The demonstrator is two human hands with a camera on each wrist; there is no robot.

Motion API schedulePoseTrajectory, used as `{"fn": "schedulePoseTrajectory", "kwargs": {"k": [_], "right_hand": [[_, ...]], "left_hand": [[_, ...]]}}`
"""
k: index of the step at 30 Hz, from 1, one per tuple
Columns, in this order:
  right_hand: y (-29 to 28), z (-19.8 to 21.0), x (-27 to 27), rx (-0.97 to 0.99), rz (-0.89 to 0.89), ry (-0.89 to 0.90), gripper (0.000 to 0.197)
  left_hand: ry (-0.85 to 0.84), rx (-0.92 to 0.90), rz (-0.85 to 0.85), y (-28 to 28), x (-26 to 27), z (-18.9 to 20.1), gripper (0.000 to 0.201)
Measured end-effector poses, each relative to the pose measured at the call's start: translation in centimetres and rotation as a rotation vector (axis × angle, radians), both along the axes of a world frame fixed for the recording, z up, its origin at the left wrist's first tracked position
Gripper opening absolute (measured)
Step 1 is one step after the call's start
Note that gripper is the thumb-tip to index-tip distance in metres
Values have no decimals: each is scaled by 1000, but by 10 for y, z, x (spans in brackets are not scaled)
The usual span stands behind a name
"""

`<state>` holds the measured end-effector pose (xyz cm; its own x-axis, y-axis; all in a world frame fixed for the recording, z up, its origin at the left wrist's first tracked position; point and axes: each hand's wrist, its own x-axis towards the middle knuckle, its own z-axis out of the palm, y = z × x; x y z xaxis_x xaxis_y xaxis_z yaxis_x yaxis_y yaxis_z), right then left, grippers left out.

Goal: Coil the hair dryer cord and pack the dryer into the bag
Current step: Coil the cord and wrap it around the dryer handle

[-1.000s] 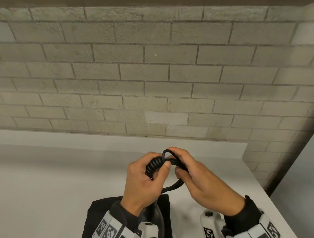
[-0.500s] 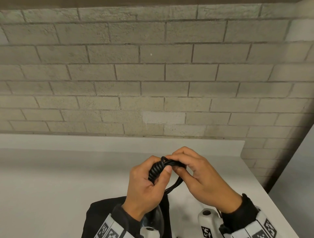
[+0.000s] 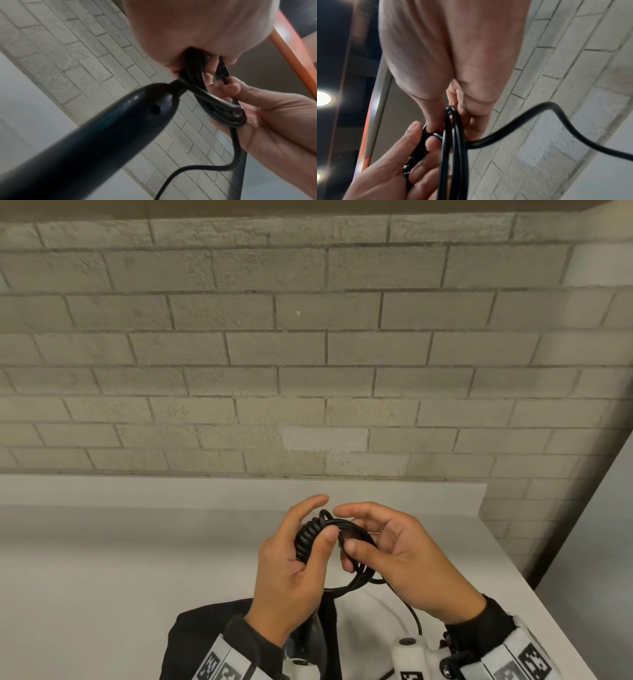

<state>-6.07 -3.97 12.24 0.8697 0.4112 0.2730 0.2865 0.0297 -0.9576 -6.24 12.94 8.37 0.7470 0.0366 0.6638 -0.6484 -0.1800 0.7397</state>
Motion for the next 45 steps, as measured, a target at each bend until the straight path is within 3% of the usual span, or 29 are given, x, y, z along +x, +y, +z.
{"fn": "schedulePoseTrajectory", "kwargs": {"k": [6, 9, 11, 14, 16, 20, 23, 26, 29, 31, 35, 37, 42, 45], "right_hand": [[2, -4, -1, 111, 1, 44, 38], [7, -9, -6, 135, -121, 16, 45], [13, -19, -12, 36, -317, -149, 44], [23, -39, -22, -305, -668, -624, 19], [29, -48, -27, -514, -790, -750, 15], [45, -39, -37, -702, -851, -566, 27], [50, -30, -39, -710, -806, -375, 13], [42, -12, -39, -541, -548, -72, 25], [30, 4, -42, -255, -367, 127, 44], [25, 4, -45, -166, -286, 161, 44], [21, -11, -52, -72, -277, 49, 14], [20, -21, -54, 54, -288, 82, 9], [9, -25, -58, 430, -134, 380, 51], [-8, -22, -62, 527, 64, 519, 45]], "left_hand": [[-29, -48, 5, -1, 0, 0, 26], [-24, -49, 58, -3, 1, -1, 29], [-16, -72, 76, -3, 3, -2, 31], [-9, -90, 92, -3, 5, -3, 34], [-18, -96, 91, -4, 5, -3, 35], [-68, -58, 121, -7, 4, -1, 36], [-103, -45, 136, -8, 4, 0, 37], [-119, -45, 150, -6, 5, 0, 34], [-142, -39, 180, -3, 7, 1, 28], [-163, -25, 209, -2, 8, 2, 28], [-125, -54, 227, 0, 12, 2, 31], [-120, -49, 226, 1, 14, 1, 31], [-132, -34, 202, -1, 12, 1, 19], [-113, -41, 196, -1, 14, 0, 14]]}}
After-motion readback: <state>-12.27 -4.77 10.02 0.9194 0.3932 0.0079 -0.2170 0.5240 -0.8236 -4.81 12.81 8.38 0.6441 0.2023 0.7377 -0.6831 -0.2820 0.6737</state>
